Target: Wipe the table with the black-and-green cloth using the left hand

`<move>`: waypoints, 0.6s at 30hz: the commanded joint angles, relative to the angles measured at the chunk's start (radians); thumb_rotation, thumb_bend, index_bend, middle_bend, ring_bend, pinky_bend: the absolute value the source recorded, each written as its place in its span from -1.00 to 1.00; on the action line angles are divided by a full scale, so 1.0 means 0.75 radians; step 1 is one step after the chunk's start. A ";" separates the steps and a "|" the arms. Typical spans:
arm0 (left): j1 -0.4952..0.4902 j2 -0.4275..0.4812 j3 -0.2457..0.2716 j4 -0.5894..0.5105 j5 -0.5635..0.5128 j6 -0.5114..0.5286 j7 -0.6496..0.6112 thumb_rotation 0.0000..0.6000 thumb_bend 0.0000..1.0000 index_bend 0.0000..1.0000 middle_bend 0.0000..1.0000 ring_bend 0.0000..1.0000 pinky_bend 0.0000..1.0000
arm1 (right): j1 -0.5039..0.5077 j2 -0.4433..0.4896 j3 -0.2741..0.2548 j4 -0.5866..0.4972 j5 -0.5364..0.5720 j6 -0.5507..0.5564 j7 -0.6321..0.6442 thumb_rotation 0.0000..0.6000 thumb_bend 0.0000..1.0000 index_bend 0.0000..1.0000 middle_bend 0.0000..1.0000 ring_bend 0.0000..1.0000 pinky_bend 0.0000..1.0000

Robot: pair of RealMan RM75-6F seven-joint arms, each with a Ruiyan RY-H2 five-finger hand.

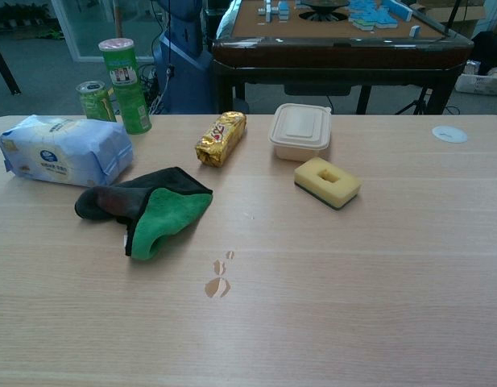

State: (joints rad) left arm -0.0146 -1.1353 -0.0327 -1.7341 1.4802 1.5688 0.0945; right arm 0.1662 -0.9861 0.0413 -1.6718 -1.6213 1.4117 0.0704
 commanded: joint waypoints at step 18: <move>-0.102 0.025 0.002 0.034 0.139 -0.105 -0.071 1.00 -0.60 -0.67 -1.00 -0.89 -0.73 | -0.011 0.057 0.034 -0.056 0.038 0.059 -0.053 1.00 -0.52 -0.28 -0.43 -0.58 -0.51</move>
State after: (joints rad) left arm -0.0683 -1.1212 -0.0280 -1.7179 1.5645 1.5127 0.0601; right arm 0.1588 -0.9494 0.0626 -1.7069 -1.5989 1.4537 0.0373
